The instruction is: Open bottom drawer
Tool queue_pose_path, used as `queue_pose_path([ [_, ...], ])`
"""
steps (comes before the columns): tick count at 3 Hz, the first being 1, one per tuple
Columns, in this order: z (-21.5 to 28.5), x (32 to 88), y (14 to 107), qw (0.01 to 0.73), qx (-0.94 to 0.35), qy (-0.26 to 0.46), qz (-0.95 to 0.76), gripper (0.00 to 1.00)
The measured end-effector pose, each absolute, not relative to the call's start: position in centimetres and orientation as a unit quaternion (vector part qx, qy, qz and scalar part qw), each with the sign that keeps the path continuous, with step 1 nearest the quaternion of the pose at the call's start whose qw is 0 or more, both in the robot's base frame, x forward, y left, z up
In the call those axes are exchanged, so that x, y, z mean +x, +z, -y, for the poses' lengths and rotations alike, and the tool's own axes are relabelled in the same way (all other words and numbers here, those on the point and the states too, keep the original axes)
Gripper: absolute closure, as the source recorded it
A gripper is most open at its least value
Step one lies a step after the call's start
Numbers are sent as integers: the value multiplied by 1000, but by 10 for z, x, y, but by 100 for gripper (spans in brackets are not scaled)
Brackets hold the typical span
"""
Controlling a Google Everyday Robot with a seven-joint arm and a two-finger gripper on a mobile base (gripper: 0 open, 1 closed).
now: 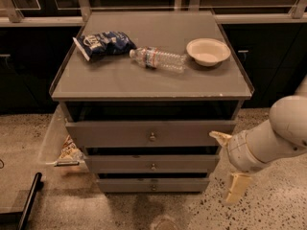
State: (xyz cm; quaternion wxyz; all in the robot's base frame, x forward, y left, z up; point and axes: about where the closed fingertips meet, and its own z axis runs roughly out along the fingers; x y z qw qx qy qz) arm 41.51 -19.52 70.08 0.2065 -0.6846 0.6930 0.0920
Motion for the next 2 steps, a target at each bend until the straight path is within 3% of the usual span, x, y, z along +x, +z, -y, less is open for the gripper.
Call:
queue_pose_path([
  [2,194,438,596,222,-680,127,-687,0],
])
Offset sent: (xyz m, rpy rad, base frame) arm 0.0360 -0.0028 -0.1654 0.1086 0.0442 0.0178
